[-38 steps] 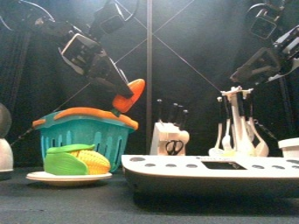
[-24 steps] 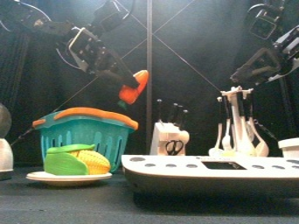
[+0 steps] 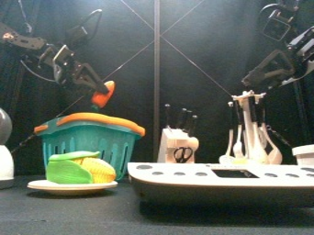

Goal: Place carrot into basket

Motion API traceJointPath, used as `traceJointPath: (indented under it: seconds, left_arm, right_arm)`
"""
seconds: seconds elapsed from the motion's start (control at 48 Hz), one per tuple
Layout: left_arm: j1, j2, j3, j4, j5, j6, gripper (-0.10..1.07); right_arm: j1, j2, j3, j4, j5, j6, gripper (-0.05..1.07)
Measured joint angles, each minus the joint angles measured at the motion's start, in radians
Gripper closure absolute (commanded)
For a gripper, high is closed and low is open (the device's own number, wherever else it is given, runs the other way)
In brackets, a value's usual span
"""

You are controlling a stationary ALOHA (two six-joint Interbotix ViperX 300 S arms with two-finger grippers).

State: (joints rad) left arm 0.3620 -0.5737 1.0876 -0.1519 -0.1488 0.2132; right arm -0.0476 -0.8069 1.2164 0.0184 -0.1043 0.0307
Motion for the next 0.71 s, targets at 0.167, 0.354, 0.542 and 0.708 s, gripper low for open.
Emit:
traceJointPath:
  seconds: [0.167,0.354,0.542,0.708]
  left_arm:
    - [0.029,0.000,0.021,-0.017,0.003,0.002,0.00]
    - [0.031,0.000,0.023,-0.018,0.000,0.002,-0.05]
    - [0.025,-0.003,0.021,-0.018,-0.026,0.000,-0.05]
    - [-0.006,-0.003,0.023,-0.018,-0.026,0.002,-0.05]
  right_arm:
    - [0.000,0.006,0.002,0.000,0.000,0.000,1.02]
    - [0.002,0.018,0.002,0.000,0.005,0.000,1.02]
    - [0.006,0.018,0.000,0.015,0.037,0.002,1.02]
    - [0.061,0.000,-0.032,0.101,0.183,0.002,1.02]
